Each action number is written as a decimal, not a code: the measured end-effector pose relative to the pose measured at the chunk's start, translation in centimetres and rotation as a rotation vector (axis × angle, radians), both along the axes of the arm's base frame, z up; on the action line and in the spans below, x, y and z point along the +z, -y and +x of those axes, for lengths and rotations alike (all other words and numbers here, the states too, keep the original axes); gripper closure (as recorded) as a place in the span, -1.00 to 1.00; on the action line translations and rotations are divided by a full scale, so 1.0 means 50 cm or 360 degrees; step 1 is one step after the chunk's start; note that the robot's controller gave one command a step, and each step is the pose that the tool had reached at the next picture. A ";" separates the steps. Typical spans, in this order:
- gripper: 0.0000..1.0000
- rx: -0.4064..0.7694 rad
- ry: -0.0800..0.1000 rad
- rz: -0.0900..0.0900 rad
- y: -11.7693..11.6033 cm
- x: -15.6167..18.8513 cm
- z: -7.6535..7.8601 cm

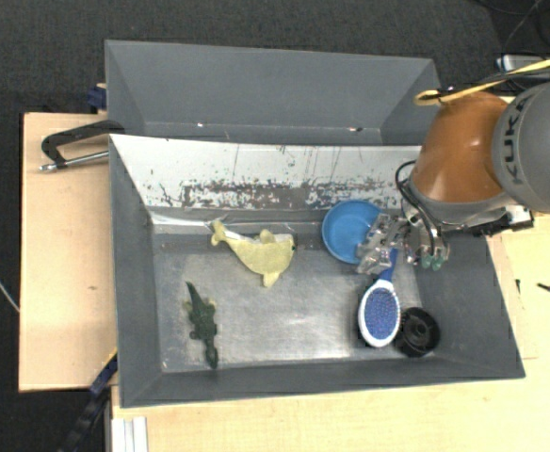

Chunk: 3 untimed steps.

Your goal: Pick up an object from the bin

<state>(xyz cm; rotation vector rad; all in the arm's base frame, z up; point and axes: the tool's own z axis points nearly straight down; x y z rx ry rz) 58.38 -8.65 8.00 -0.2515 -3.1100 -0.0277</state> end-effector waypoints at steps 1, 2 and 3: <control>1.00 0.0012 0.0020 -0.0022 -0.004 0.012 -0.018; 1.00 0.0025 0.0027 -0.0025 -0.024 0.036 -0.025; 1.00 0.0036 0.0053 -0.0032 -0.015 0.177 -0.028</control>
Offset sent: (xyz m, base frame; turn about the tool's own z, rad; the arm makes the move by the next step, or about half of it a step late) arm -0.0090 -0.0013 0.0040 -0.0026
